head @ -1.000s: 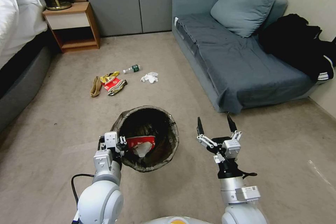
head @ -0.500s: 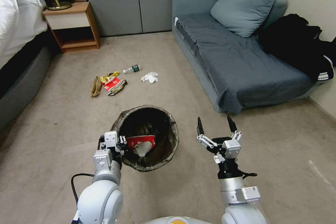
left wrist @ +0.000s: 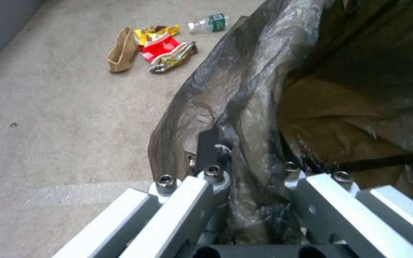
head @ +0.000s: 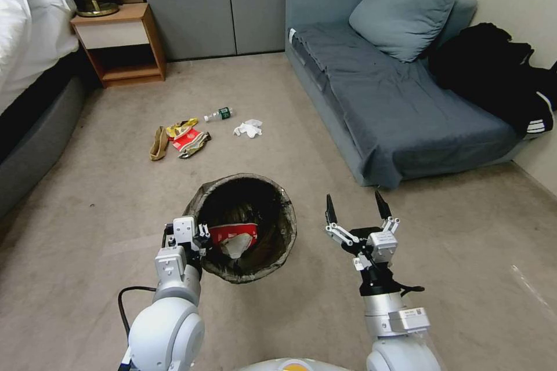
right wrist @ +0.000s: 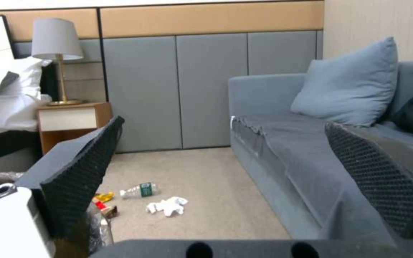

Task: Pick up the trash bin, then pick up the garbage from the floor and place it into the trash bin.

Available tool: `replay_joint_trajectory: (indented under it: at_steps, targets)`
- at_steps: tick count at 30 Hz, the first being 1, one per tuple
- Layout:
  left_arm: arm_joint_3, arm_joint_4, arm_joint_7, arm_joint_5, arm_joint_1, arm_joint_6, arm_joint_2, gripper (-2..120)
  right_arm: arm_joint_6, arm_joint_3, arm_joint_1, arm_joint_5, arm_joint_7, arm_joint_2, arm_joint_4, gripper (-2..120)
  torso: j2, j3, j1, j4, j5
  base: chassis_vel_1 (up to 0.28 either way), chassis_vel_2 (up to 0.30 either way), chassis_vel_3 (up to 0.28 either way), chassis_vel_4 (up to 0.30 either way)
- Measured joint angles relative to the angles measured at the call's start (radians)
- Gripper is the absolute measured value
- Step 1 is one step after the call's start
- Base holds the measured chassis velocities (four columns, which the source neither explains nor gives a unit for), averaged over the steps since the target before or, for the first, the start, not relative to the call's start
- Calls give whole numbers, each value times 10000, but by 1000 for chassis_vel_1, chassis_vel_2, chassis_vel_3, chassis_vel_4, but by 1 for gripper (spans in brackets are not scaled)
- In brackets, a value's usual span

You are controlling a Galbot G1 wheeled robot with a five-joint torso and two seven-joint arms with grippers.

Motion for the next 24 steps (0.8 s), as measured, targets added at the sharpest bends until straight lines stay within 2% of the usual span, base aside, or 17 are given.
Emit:
replay_joint_trajectory:
  at_steps: [24]
  targets:
    - [27, -182, -1, -83, 117, 4, 63, 2, -64, -93, -4, -15, -52, -122, 36, 100, 0, 0, 0, 0, 0, 0, 0, 0, 0]
